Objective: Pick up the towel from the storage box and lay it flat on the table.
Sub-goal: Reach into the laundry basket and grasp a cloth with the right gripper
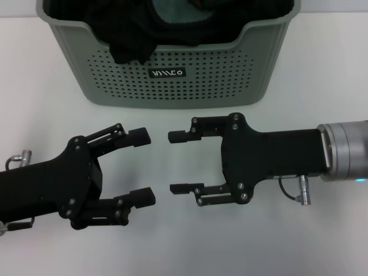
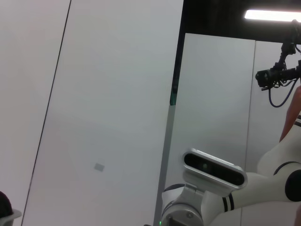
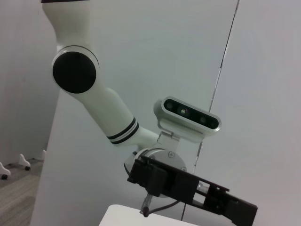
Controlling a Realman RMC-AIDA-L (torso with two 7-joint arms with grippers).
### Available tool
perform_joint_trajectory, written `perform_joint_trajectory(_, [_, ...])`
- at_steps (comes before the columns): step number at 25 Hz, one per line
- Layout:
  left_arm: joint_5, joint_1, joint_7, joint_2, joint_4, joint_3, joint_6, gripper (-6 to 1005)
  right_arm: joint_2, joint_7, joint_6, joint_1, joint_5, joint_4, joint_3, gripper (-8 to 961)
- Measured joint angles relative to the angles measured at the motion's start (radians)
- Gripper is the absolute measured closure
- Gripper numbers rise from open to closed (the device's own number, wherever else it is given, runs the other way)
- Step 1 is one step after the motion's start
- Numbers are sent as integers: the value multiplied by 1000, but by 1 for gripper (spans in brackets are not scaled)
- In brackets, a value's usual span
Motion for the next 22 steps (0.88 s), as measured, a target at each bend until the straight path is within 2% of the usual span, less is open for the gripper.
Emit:
perform_joint_trajectory(4, [-4,7,8,3,-3,-28,-4,117,-6,50,6,-11,3,-26,63,312])
perform_joint_trajectory(5, [-3,9,9,3,-3,-48,-4,117,-8,105,9,-23,-14,-74,131,313])
perform_joint_trajectory(6, [-2,10,10,3,-4,-62,-5,117,-8,105,9,-23,-14,-74,131,313])
perform_joint_trajectory(11, [-1,13,17,-1,-5,-102,-7,117,-6,282,-44,-33,-107,-242,370,314])
perform_joint_trajectory(14, [-1,19,26,-4,-5,-102,-8,118,-9,358,-212,-23,-139,-297,475,314])
perform_joint_trajectory(17, [0,25,42,-11,-6,-103,-8,118,-9,365,-386,9,-174,-292,515,318])
perform_joint_trajectory(22, [0,27,45,-18,-7,-103,-9,118,-13,336,-555,147,-198,-168,539,321])
